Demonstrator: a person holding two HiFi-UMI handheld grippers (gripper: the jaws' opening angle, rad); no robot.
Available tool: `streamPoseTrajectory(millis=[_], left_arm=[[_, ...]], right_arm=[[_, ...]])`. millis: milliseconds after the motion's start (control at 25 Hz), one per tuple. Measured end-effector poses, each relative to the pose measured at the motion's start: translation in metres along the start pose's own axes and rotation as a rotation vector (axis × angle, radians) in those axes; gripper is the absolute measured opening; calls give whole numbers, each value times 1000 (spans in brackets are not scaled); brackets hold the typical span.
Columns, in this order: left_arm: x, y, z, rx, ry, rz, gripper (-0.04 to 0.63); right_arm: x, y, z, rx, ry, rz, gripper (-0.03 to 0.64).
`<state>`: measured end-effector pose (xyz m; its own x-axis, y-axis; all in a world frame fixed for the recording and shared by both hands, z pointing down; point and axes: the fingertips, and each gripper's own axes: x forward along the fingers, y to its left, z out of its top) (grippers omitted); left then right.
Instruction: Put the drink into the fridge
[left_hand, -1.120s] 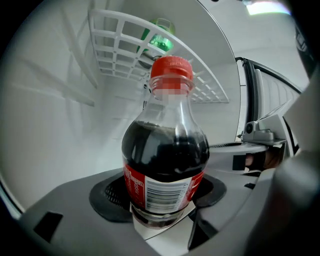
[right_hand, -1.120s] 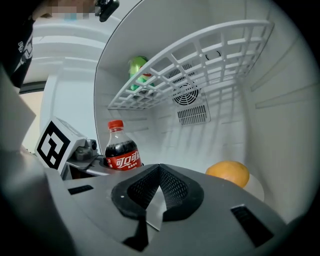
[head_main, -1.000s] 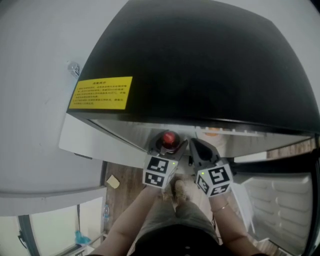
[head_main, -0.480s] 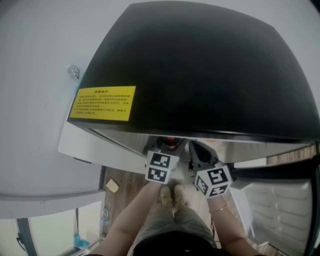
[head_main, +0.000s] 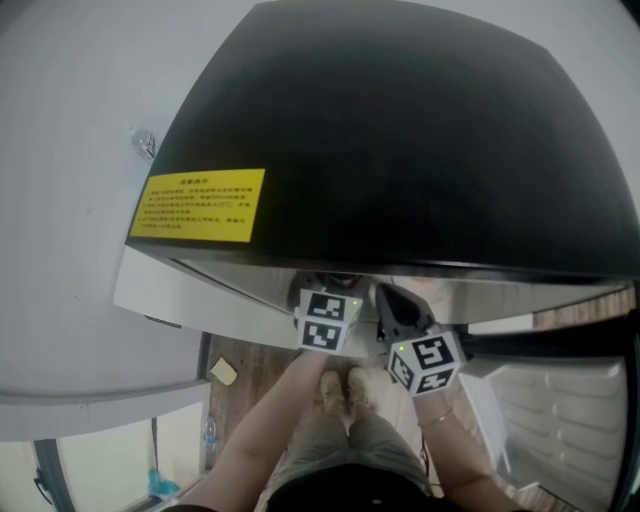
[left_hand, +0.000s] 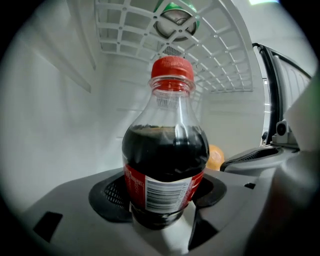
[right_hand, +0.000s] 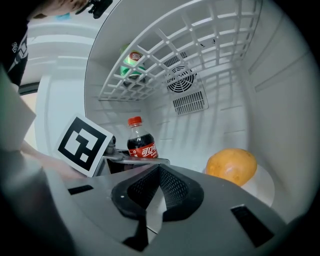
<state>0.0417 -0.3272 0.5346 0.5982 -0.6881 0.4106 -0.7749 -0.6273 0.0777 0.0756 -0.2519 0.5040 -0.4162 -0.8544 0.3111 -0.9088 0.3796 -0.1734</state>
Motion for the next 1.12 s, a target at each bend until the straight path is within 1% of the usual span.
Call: streamPoseTrajectory(millis=[240, 520, 640, 720, 1000, 1120], left_arm=[[5, 3, 3, 1, -23, 17, 321], [7, 1, 3, 40, -7, -11, 321], [7, 1, 1, 24, 1, -25, 321], [7, 0, 0, 16, -1, -20, 322], [1, 1, 0, 28, -4, -3, 328], [-3, -2, -1, 35, -6, -2, 334]], right_arm=[[-1, -2, 0, 9, -5, -10, 8], [-2, 0, -2, 16, 1, -8, 9], [-2, 1, -4, 19, 6, -5, 8], [-1, 2, -5, 19, 14, -2, 9], [-3, 5, -8, 14, 27, 2, 9], [-4, 5, -6, 18, 17, 2, 8]])
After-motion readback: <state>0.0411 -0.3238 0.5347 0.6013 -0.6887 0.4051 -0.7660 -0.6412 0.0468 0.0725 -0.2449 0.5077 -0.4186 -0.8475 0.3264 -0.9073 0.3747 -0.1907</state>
